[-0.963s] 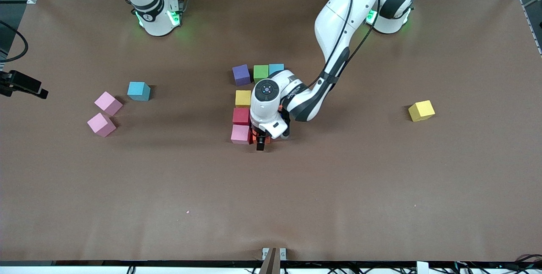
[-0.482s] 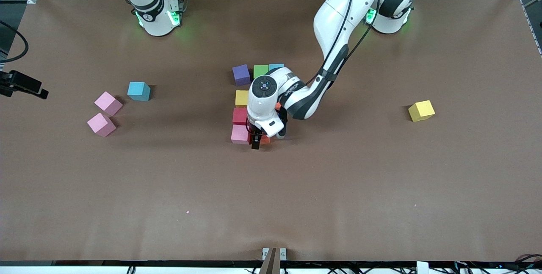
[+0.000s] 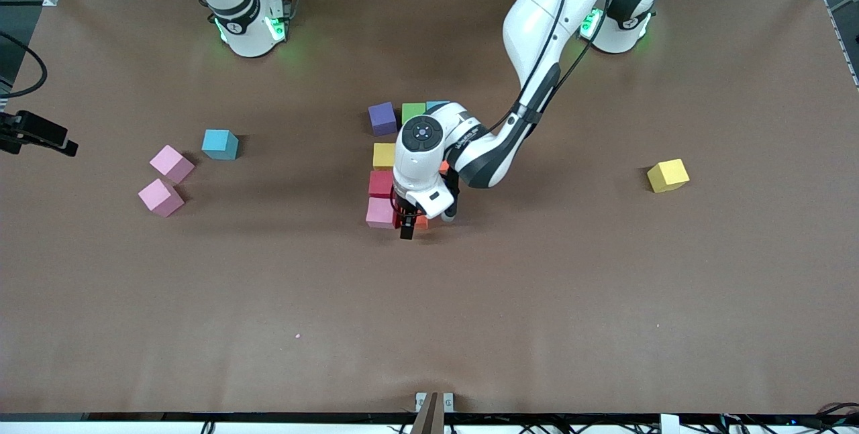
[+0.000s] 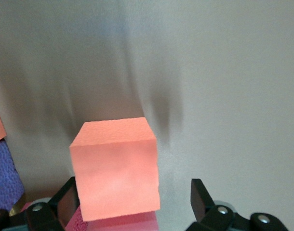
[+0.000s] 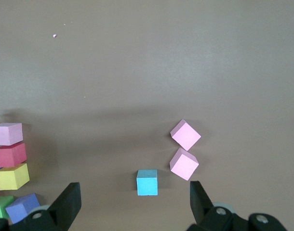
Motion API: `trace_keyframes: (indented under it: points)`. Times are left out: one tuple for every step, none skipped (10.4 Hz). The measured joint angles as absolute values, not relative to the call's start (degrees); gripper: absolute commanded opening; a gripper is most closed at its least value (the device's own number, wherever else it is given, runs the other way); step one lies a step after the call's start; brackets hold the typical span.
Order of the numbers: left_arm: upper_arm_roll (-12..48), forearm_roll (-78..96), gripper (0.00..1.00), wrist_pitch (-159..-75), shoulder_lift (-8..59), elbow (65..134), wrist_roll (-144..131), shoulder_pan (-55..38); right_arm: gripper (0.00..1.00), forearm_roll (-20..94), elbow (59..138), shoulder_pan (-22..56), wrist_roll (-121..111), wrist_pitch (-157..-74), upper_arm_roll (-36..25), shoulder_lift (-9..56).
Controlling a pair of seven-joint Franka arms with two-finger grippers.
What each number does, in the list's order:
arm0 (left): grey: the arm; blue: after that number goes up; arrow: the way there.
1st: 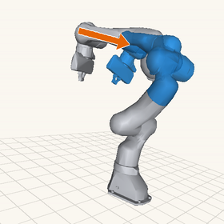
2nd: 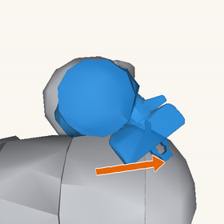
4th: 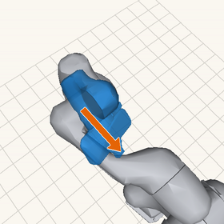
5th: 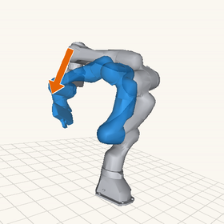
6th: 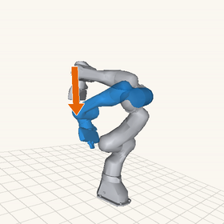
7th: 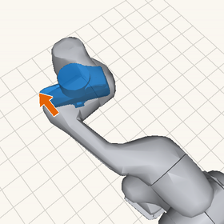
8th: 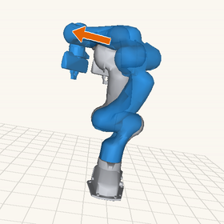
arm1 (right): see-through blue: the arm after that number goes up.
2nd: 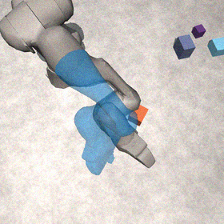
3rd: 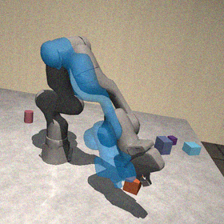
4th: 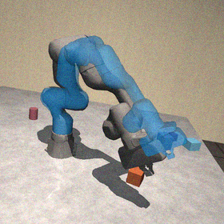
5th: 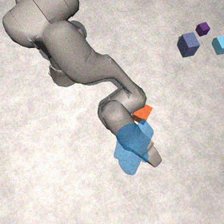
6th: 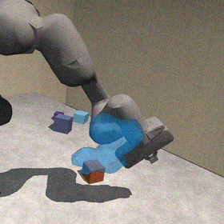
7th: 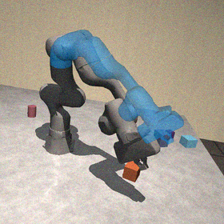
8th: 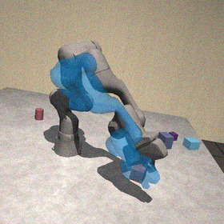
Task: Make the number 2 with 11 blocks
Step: 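Lower the orange cube onto the shape with the left gripper, then release orange and move the left gripper toward the yellow cube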
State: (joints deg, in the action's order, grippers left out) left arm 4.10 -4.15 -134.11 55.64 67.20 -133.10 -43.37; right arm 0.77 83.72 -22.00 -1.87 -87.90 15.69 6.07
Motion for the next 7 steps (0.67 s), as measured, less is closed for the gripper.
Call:
trace_keyframes:
  points:
    - [4.08,-4.15,1.0,-132.75,54.93,67.18,-133.1,-43.09,1.0,0.77,83.72,-22.01,-1.9,-87.9,15.62,6.07]
    - [4.08,-4.15,1.0,-131.31,54.09,67.17,-133.08,-42.7,1.0,0.77,83.72,-22.01,-1.91,-87.9,15.59,6.07]
    - [4.08,-4.15,1.0,-130.14,53.32,67.17,-132.94,-42.37,1.0,0.77,83.72,-22.01,-1.91,-87.9,15.58,6.08]
    - [4.09,-4.15,1.0,-128.89,52.58,67.16,-132.79,-42.21,1.0,0.77,83.72,-22.01,-1.91,-87.9,15.58,6.08]
    - [4.1,-4.15,1.0,-127.29,52.05,67.17,-132.56,-42.17,1.0,0.77,83.72,-22.01,-1.92,-87.9,15.57,6.08]
    - [4.1,-4.15,1.0,-125.25,51.69,67.17,-131.96,-42.05,1.0,0.77,83.72,-22.01,-1.95,-87.9,15.58,6.09]
    - [4.04,-4.15,1.0,-122.93,51.39,67.21,-131.29,-41.56,1.0,0.77,83.72,-21.99,-2.0,-87.9,15.62,6.09]
